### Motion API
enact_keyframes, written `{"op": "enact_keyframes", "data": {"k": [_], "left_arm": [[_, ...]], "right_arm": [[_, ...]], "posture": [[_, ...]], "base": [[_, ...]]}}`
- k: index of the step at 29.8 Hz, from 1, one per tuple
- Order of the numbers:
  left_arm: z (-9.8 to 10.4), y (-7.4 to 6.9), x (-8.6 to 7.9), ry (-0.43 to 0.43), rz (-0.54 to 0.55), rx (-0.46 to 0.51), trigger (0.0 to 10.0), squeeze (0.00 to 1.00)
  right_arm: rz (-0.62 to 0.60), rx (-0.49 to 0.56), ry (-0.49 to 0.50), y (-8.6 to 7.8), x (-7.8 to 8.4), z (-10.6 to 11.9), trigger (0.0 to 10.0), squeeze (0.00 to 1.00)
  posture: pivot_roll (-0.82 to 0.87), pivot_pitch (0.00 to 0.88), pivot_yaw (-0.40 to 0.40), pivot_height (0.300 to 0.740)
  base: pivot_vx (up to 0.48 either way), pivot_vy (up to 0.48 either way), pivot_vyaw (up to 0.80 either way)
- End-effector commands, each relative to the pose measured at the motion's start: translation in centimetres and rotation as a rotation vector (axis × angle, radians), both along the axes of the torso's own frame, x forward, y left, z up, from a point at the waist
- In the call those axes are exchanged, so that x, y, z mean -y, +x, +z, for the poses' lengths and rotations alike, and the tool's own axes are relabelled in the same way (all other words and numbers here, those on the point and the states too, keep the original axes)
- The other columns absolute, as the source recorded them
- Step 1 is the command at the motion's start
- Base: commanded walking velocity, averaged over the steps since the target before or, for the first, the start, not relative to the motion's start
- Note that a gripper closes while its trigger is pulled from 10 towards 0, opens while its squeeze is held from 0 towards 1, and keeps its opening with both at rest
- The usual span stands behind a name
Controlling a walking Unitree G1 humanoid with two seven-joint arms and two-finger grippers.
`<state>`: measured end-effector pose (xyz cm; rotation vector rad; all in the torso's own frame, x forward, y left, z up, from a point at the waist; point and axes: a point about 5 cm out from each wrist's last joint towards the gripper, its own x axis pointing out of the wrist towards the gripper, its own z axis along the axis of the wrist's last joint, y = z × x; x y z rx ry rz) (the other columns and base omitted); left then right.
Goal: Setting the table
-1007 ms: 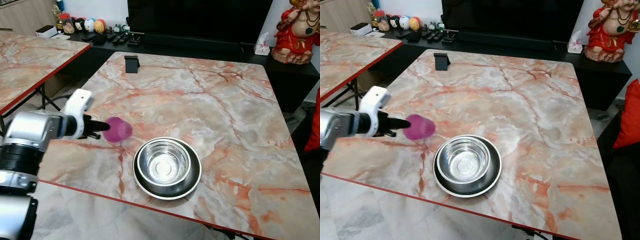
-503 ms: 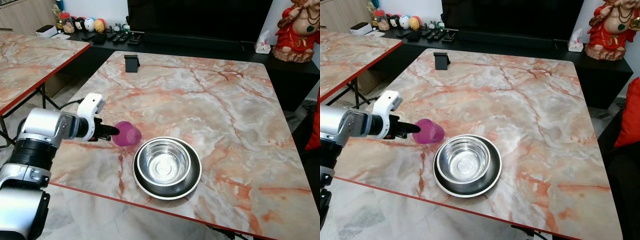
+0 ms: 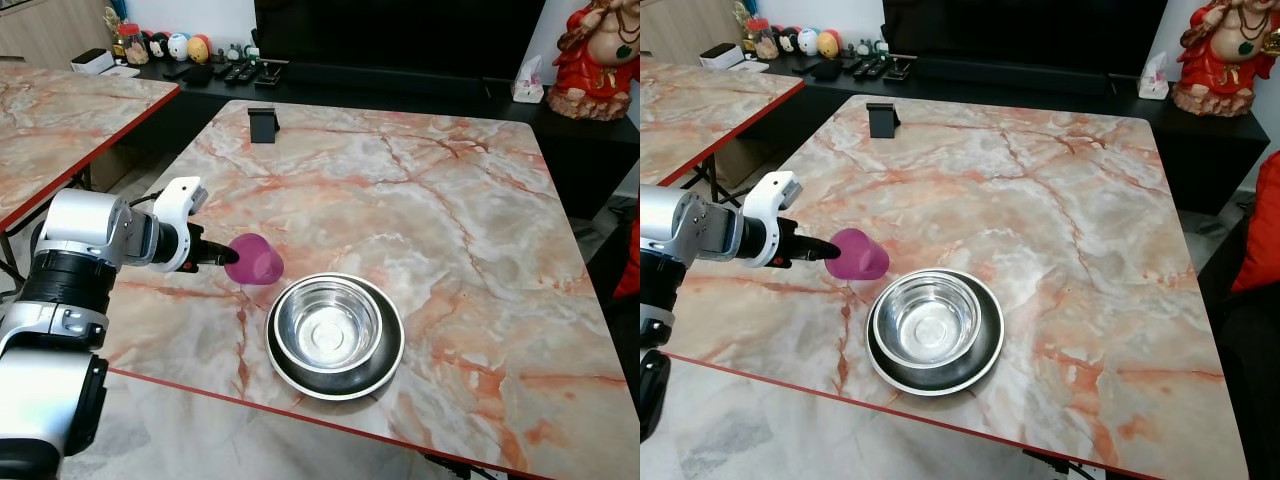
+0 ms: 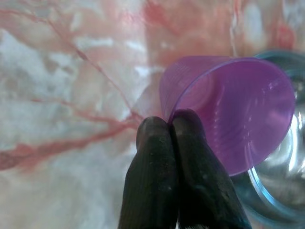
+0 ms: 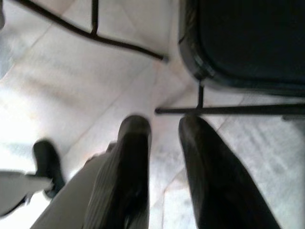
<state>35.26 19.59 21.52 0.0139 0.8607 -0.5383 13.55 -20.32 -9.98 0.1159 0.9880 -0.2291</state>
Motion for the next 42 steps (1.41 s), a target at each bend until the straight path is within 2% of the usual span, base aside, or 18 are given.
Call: {"op": "enact_keyframes", "data": {"k": [1, 2, 4, 9, 15, 19, 24, 33, 42], "left_arm": [[0.5, 0.0, 0.1, 0.026, -0.034, 0.016, 10.0, 0.0], [0.5, -0.2, 0.2, 0.05, -0.065, -0.016, 10.0, 0.0], [0.6, -0.6, 0.7, 0.045, -0.087, -0.09, 10.0, 0.0], [1.2, 0.0, 0.8, 0.094, -0.108, -0.041, 10.0, 0.0], [1.6, 0.2, 1.0, 0.105, -0.127, -0.045, 10.0, 0.0], [1.4, 0.5, 0.5, 0.172, -0.127, -0.029, 10.0, 0.0], [0.9, 0.4, 0.4, 0.197, -0.135, -0.03, 10.0, 0.0], [0.6, 1.0, 0.0, 0.2, -0.081, -0.015, 10.0, 0.0], [0.6, 1.0, 0.8, 0.14, -0.088, -0.02, 10.0, 0.0]], "right_arm": [[-0.025, -0.003, 0.004, -0.2, 0.1, -0.1, 10.0, 0.0], [-0.027, -0.003, 0.005, -0.2, 0.1, -0.1, 10.0, 0.0], [-0.03, -0.004, 0.004, -0.3, 0.2, -0.1, 10.0, 0.0], [-0.035, -0.005, 0.005, -0.3, 0.2, -0.1, 10.0, 0.0], [-0.038, -0.007, 0.006, -0.4, 0.1, -0.1, 10.0, 0.0], [-0.042, -0.008, 0.008, -0.4, 0.1, -0.1, 10.0, 0.0], [-0.041, -0.009, 0.011, -0.5, 0.1, -0.2, 10.0, 0.0], [-0.041, -0.013, 0.01, -0.5, 0.1, -0.2, 10.0, 0.0], [-0.037, -0.016, 0.008, -0.5, 0.1, -0.2, 10.0, 0.0]], "posture": [[0.08, 0.0, 0.026, 0.74], [0.08, 0.0, 0.026, 0.74], [0.08, 0.0, 0.029, 0.74], [0.08, 0.0, 0.035, 0.74], [0.08, 0.0, 0.039, 0.74], [0.07, 0.0, 0.045, 0.74], [0.07, 0.0, 0.045, 0.74], [0.07, 0.0, 0.042, 0.74], [0.07, 0.0, 0.041, 0.74]], "base": [[0.0, 0.0, 0.0], [0.0, 0.0, 0.0], [0.0, 0.0, 0.0], [0.0, 0.0, 0.0], [0.0, 0.0, 0.0], [0.0, 0.0, 0.0], [0.0, 0.0, 0.0], [0.0, 0.0, 0.0], [0.0, 0.0, 0.0]]}}
